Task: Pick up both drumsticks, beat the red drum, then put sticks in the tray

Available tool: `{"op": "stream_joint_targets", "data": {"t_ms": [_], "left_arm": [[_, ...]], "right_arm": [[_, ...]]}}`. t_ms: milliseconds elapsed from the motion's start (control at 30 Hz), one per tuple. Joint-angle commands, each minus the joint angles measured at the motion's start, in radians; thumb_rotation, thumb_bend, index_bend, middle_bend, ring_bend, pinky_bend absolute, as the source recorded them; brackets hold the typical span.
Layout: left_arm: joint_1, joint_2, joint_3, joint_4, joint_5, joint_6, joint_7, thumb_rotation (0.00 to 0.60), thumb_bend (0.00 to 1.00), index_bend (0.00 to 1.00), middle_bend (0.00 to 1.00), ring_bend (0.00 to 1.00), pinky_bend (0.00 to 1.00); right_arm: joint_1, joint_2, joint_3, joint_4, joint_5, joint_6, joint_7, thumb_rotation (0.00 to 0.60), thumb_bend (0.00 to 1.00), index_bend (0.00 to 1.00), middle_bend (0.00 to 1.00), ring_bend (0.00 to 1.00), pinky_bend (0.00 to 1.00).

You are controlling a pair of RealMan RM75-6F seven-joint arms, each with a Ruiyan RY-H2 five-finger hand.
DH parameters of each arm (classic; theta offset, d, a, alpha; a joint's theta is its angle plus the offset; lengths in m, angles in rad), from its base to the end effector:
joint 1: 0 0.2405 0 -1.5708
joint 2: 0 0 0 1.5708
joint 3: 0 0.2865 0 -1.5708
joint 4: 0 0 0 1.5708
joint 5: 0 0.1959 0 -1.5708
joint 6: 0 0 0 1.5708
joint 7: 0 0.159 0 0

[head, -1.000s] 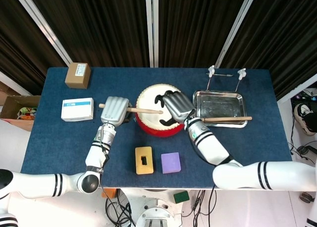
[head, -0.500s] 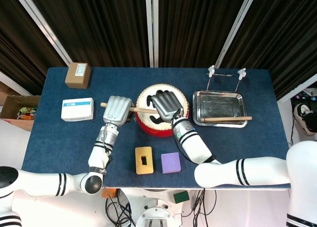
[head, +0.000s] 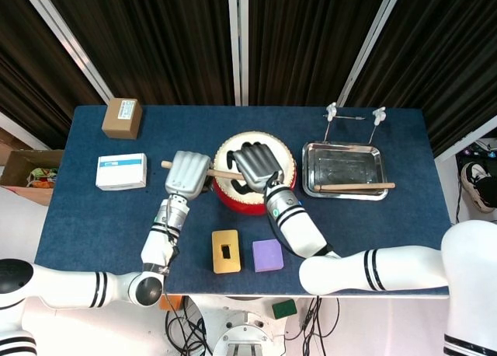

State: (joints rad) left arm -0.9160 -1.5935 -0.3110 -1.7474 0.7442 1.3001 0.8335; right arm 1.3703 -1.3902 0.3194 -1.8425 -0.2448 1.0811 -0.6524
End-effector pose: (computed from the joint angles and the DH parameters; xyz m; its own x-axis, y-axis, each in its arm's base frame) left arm -0.0734 0.3858 0.0219 0.4726 0.0732 0.8782 0.8599 -0.2566 -0.4413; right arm 0.0458 -0.4054 0.0353 0.3933 -0.3306 0.8579 -0.8844 -0.3913 0.2546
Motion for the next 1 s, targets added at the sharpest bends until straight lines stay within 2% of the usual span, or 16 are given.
{"op": "stream_joint_targets", "data": {"t_ms": [33, 333, 567, 767, 933, 1000], "left_arm": [[-0.003, -0.002, 0.002, 0.001, 0.001, 0.002, 0.004, 0.6, 0.33, 0.94, 0.96, 0.99, 1.0], [-0.008, -0.002, 0.003, -0.001, -0.003, 0.008, 0.009, 0.6, 0.34, 0.94, 0.96, 0.99, 1.0], [-0.011, 0.0, 0.009, 0.0, -0.001, 0.009, 0.012, 0.6, 0.33, 0.89, 0.93, 0.96, 1.0], [-0.01, 0.007, 0.013, 0.001, 0.001, 0.012, 0.015, 0.6, 0.3, 0.73, 0.8, 0.86, 1.0], [-0.008, 0.019, 0.016, -0.011, -0.017, 0.023, 0.04, 0.6, 0.16, 0.47, 0.57, 0.67, 1.0], [-0.008, 0.024, 0.015, -0.018, -0.024, 0.025, 0.045, 0.6, 0.11, 0.39, 0.5, 0.6, 1.0]], "right_arm": [[0.0, -0.004, 0.002, 0.003, 0.001, -0.002, -0.001, 0.6, 0.37, 0.48, 0.53, 0.25, 0.33], [0.002, -0.022, 0.008, 0.018, 0.002, 0.0, -0.009, 0.6, 0.42, 0.5, 0.55, 0.26, 0.33], [0.001, -0.033, 0.008, 0.019, -0.015, 0.008, -0.017, 0.6, 0.51, 0.58, 0.55, 0.3, 0.34], [-0.006, -0.043, 0.006, 0.02, -0.041, 0.026, -0.02, 0.6, 0.62, 0.66, 0.58, 0.34, 0.35], [-0.013, -0.044, -0.001, 0.015, -0.052, 0.027, -0.029, 0.6, 0.63, 0.67, 0.59, 0.34, 0.35], [-0.017, -0.043, -0.003, 0.012, -0.056, 0.027, -0.03, 0.6, 0.63, 0.68, 0.59, 0.34, 0.35]]}}
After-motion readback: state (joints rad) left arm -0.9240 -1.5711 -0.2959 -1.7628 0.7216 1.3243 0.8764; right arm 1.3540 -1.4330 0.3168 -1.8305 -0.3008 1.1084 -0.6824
